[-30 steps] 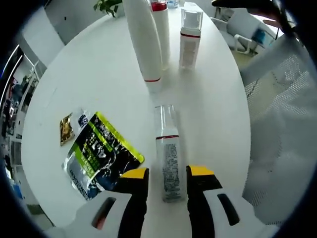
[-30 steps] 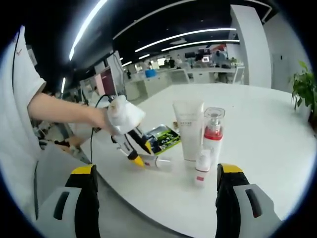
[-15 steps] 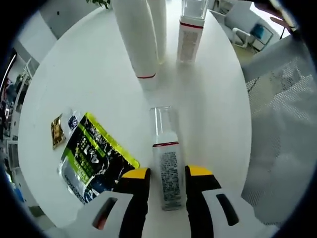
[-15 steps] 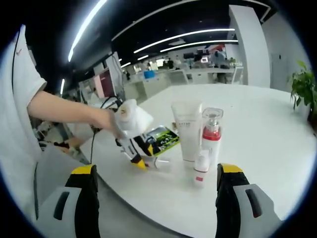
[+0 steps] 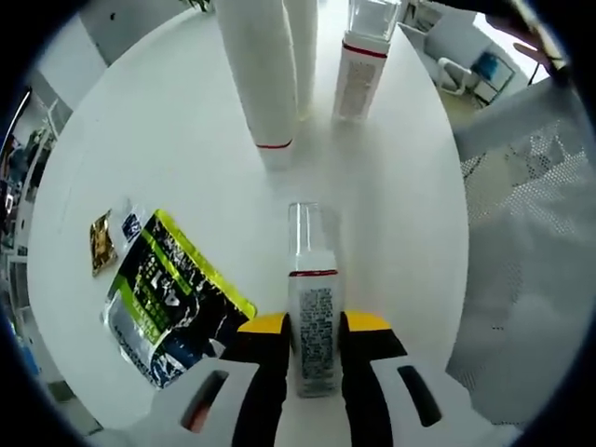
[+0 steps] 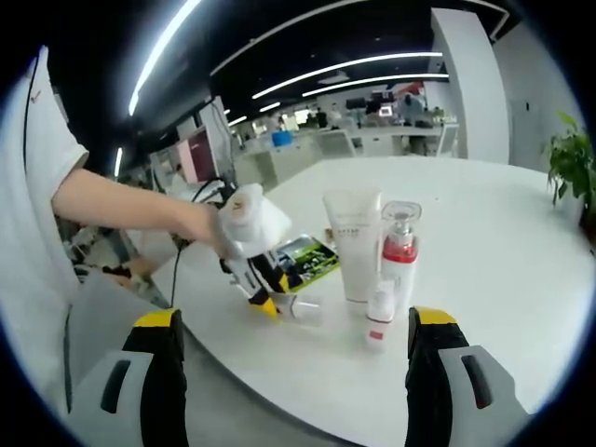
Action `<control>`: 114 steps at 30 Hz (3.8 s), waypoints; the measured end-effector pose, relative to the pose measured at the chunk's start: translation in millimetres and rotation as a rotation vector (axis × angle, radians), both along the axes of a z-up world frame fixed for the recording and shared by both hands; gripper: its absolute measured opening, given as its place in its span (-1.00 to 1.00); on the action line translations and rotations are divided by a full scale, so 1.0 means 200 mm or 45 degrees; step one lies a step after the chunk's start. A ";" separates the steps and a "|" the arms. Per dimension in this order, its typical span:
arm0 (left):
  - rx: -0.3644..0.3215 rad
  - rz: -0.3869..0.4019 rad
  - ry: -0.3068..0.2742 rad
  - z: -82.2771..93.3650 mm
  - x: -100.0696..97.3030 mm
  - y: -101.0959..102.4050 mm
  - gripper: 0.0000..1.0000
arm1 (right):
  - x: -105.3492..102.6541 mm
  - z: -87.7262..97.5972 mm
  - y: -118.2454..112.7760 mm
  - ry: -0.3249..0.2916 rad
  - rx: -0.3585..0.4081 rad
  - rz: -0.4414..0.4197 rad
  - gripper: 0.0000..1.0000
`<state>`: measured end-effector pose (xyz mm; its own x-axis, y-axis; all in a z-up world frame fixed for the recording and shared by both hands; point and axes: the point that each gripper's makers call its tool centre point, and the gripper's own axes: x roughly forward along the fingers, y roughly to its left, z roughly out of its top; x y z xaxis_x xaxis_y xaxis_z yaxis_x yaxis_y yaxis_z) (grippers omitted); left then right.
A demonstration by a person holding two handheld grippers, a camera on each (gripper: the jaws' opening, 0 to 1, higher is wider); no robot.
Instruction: Arrange the skincare products in the storage area until every visible bottle or jar stands upright without overlapping.
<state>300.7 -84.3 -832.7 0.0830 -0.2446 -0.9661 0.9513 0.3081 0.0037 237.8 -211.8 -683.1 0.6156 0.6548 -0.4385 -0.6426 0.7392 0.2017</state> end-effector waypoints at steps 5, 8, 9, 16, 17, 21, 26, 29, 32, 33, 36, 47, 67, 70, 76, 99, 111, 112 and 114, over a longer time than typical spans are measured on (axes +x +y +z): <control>-0.052 0.038 0.011 0.04 -0.01 0.00 -0.49 | 0.00 0.00 0.01 0.001 -0.002 0.009 0.99; -0.085 0.066 0.003 0.09 -0.02 0.00 -0.50 | -0.01 0.00 0.01 0.000 -0.005 0.017 0.99; -0.100 0.082 0.005 0.10 -0.02 -0.01 -0.50 | -0.01 0.00 0.01 0.000 -0.006 0.019 0.99; -0.355 0.322 0.098 0.23 -0.04 -0.05 -0.50 | -0.02 -0.02 0.03 0.010 -0.019 0.050 0.99; -0.394 0.346 0.116 0.25 -0.05 -0.06 -0.50 | -0.02 -0.02 0.03 0.010 -0.019 0.055 0.99; -0.478 0.396 0.109 0.35 -0.07 -0.05 -0.50 | -0.04 -0.01 0.05 0.014 -0.017 0.078 0.99; -0.539 0.452 0.087 0.42 -0.10 -0.02 -0.50 | -0.04 -0.02 0.06 0.016 -0.019 0.102 0.99; -0.648 0.528 0.111 0.49 -0.14 -0.03 -0.50 | -0.05 0.00 0.08 0.016 0.005 0.115 0.99; -0.787 0.581 0.154 0.57 -0.16 -0.05 -0.50 | -0.05 0.01 0.08 0.019 0.034 0.126 0.99; -0.849 0.585 0.158 0.62 -0.17 -0.07 -0.50 | -0.06 0.00 0.09 0.029 0.049 0.132 0.99; -0.960 0.639 0.173 0.69 -0.15 -0.06 -0.50 | -0.06 0.03 0.09 0.030 0.089 0.133 0.99; -1.311 0.720 0.213 0.96 -0.26 -0.14 -0.50 | -0.09 0.23 0.15 0.050 0.406 0.161 0.63; -1.803 0.556 0.240 1.38 -0.46 -0.28 -0.50 | -0.26 0.45 0.48 0.123 0.612 0.540 0.02; -1.813 0.541 0.232 1.39 -0.48 -0.30 -0.50 | -0.28 0.48 0.47 0.109 0.612 0.580 -0.10; -1.826 0.540 0.229 1.38 -0.52 -0.34 -0.50 | -0.31 0.50 0.46 0.120 0.615 0.670 -0.38; -1.891 0.588 0.142 1.42 -0.53 -0.33 -0.59 | -0.32 0.54 0.41 0.064 0.661 0.827 -0.61; -1.847 0.584 -0.011 1.51 -0.46 -0.29 -0.58 | -0.33 0.49 0.41 0.066 0.617 0.858 -0.61; -1.837 0.581 -0.021 1.51 -0.46 -0.30 -0.58 | -0.33 0.49 0.41 0.063 0.616 0.858 -0.61; -1.821 0.579 -0.039 1.51 -0.45 -0.30 -0.58 | -0.32 0.49 0.41 0.063 0.616 0.859 -0.61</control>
